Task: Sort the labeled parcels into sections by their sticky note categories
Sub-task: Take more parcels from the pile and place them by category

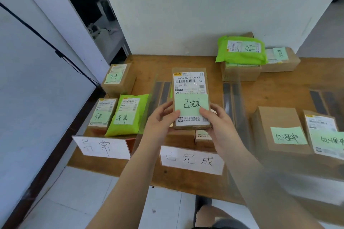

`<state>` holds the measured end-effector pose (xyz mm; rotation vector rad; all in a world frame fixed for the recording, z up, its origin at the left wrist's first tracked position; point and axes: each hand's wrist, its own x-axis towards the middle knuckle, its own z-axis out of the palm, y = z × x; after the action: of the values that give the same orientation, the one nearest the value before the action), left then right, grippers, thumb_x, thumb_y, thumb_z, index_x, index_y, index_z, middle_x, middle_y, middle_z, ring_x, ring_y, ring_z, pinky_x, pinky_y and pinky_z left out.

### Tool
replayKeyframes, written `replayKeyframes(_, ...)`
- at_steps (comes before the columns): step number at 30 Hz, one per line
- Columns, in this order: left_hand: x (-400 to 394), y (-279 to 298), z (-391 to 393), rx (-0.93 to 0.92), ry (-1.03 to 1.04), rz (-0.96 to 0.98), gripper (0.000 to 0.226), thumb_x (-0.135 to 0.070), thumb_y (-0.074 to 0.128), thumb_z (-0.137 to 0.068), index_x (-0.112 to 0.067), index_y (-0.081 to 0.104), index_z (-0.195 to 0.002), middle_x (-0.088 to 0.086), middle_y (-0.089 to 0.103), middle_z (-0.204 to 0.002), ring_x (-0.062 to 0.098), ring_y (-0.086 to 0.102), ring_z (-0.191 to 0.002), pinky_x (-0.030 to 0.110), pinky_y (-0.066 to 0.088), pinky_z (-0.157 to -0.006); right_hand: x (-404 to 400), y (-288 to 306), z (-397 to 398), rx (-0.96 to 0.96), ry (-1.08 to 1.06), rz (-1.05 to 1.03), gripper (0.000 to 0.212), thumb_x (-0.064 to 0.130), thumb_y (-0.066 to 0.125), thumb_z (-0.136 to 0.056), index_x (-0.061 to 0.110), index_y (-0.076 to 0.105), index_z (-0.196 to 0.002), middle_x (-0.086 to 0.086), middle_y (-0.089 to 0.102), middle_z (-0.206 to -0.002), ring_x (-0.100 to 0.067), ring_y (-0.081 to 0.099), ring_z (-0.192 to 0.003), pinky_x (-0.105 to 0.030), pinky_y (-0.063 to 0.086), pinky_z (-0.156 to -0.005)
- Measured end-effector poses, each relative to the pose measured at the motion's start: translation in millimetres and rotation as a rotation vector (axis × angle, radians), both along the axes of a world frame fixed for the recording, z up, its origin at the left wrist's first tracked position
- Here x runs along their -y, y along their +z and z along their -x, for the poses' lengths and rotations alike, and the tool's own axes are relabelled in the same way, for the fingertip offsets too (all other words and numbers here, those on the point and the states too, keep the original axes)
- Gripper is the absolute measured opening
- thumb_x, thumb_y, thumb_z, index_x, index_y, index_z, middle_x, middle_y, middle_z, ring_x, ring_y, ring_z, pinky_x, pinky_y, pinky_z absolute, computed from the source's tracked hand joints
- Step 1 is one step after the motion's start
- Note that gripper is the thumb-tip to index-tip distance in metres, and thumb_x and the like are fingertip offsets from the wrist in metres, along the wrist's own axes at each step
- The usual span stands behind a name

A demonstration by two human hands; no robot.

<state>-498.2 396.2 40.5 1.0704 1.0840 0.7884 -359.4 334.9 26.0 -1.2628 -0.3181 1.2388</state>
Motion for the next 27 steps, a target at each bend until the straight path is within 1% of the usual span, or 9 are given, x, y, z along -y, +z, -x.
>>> replayKeyframes(4,-31,-3,-32,-0.078,-0.060,-0.023,0.033,-0.011,0.062,-0.087,-0.023,0.056,-0.117,-0.006,0.066,-0.100,0.010,0.065,-0.087,0.028,0.055,-0.073,-24,-4,-28,0.033,-0.046,0.026,0.042,0.020,0.065,-0.086,0.016,0.048,-0.125,-0.004,0.069,-0.109,-0.020,0.067,-0.099,-0.044,0.050,-0.095)
replayKeyframes(7,-51,-7,-58,-0.112,-0.115,-0.029,0.034,-0.009,0.061,-0.088,-0.023,0.055,-0.119,-0.006,0.066,-0.099,0.008,0.065,-0.083,0.021,0.056,-0.069,-41,-10,-50,0.055,-0.078,0.059,0.038,0.021,0.064,-0.087,0.019,0.050,-0.123,-0.003,0.070,-0.109,-0.023,0.069,-0.096,-0.049,0.053,-0.089)
replayKeyframes(10,-72,-14,-82,-0.132,-0.141,-0.019,0.034,-0.008,0.060,-0.089,-0.023,0.055,-0.119,-0.005,0.065,-0.101,0.007,0.064,-0.082,0.015,0.055,-0.062,-57,-15,-68,0.110,-0.098,0.097,0.039,0.023,0.063,-0.089,0.018,0.050,-0.125,0.000,0.070,-0.105,-0.020,0.070,-0.092,-0.045,0.056,-0.084)
replayKeyframes(11,-79,-17,-88,-0.152,-0.151,-0.020,0.035,-0.008,0.060,-0.089,-0.023,0.055,-0.119,-0.004,0.066,-0.103,0.009,0.065,-0.084,0.017,0.056,-0.064,-62,-17,-72,0.113,-0.109,0.109,0.038,0.022,0.062,-0.089,0.017,0.050,-0.125,0.000,0.070,-0.105,-0.019,0.070,-0.091,-0.042,0.057,-0.082)
replayKeyframes(14,-99,-31,-102,-0.236,-0.191,-0.041,0.036,-0.009,0.062,-0.088,-0.016,0.058,-0.123,0.002,0.066,-0.112,0.015,0.065,-0.096,0.031,0.056,-0.081,-78,-24,-81,0.128,-0.134,0.168,0.035,0.020,0.061,-0.090,0.018,0.049,-0.124,0.000,0.069,-0.106,-0.019,0.070,-0.091,-0.038,0.058,-0.078)
replayKeyframes(16,-112,-41,-110,-0.273,-0.224,-0.034,0.036,-0.008,0.063,-0.087,-0.013,0.059,-0.123,0.004,0.067,-0.112,0.019,0.065,-0.102,0.037,0.054,-0.089,-87,-29,-87,0.168,-0.137,0.220,0.035,0.020,0.059,-0.091,0.019,0.049,-0.125,-0.001,0.068,-0.109,-0.019,0.069,-0.092,-0.038,0.058,-0.078)
replayKeyframes(19,-129,-55,-121,-0.304,-0.279,-0.013,0.036,-0.004,0.063,-0.086,-0.009,0.060,-0.121,0.007,0.067,-0.110,0.022,0.065,-0.101,0.041,0.053,-0.091,-101,-39,-94,0.313,-0.083,0.320,0.035,0.022,0.054,-0.094,0.018,0.047,-0.128,-0.001,0.066,-0.114,-0.018,0.067,-0.096,-0.038,0.057,-0.081)
replayKeyframes(23,-149,-69,-136,-0.355,-0.336,0.009,0.036,-0.002,0.064,-0.085,-0.003,0.059,-0.120,0.010,0.067,-0.109,0.021,0.064,-0.092,0.037,0.055,-0.084,-121,-49,-104,0.501,-0.017,0.417,0.034,0.020,0.051,-0.095,0.014,0.049,-0.128,-0.006,0.062,-0.125,-0.022,0.062,-0.107,-0.043,0.054,-0.089)
replayKeyframes(27,-166,-83,-145,-0.458,-0.391,-0.055,0.029,-0.004,0.067,-0.083,-0.004,0.064,-0.112,0.010,0.069,-0.109,0.020,0.065,-0.087,0.037,0.055,-0.082,-142,-60,-113,0.599,0.028,0.501,0.035,0.015,0.050,-0.095,0.009,0.048,-0.130,-0.008,0.059,-0.129,-0.025,0.059,-0.113,-0.041,0.052,-0.093)
